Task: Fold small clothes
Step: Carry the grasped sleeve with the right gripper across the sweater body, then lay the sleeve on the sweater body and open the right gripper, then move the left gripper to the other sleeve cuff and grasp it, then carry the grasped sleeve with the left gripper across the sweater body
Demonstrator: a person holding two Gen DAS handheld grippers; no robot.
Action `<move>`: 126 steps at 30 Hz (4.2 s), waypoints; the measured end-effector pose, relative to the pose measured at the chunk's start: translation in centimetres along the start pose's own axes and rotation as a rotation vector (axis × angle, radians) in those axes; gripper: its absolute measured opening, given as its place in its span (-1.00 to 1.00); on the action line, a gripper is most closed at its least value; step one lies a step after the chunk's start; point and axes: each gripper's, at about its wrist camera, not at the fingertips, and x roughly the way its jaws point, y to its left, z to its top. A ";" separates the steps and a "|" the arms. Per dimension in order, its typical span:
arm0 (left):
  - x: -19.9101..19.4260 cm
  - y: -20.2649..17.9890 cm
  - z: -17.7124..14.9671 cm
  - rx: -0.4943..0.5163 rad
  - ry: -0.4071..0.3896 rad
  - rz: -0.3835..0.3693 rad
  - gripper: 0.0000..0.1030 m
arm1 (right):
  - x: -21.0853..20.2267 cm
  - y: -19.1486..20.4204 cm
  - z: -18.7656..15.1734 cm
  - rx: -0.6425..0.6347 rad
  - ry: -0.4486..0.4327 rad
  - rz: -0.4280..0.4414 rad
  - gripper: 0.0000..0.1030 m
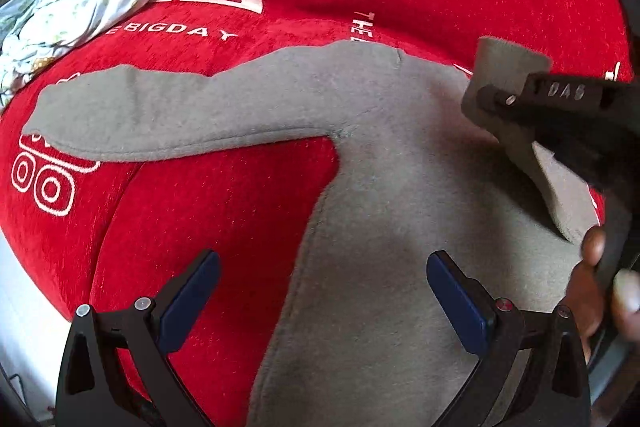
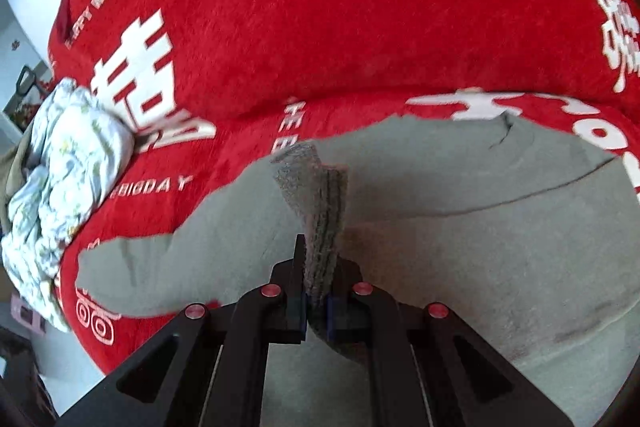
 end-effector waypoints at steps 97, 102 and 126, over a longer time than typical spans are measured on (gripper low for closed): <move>4.4 26.9 11.8 -0.814 -0.071 0.509 1.00 | -2.9 -12.0 -7.7 -0.148 -0.073 -0.339 0.99; 2.9 27.6 12.5 -0.789 -0.139 0.485 -0.43 | -2.9 -12.0 -7.7 -0.149 -0.074 -0.340 0.99; 0.1 12.4 13.5 -0.359 -0.183 0.520 -0.78 | -3.7 -12.0 -7.6 -0.127 -0.070 -0.326 0.99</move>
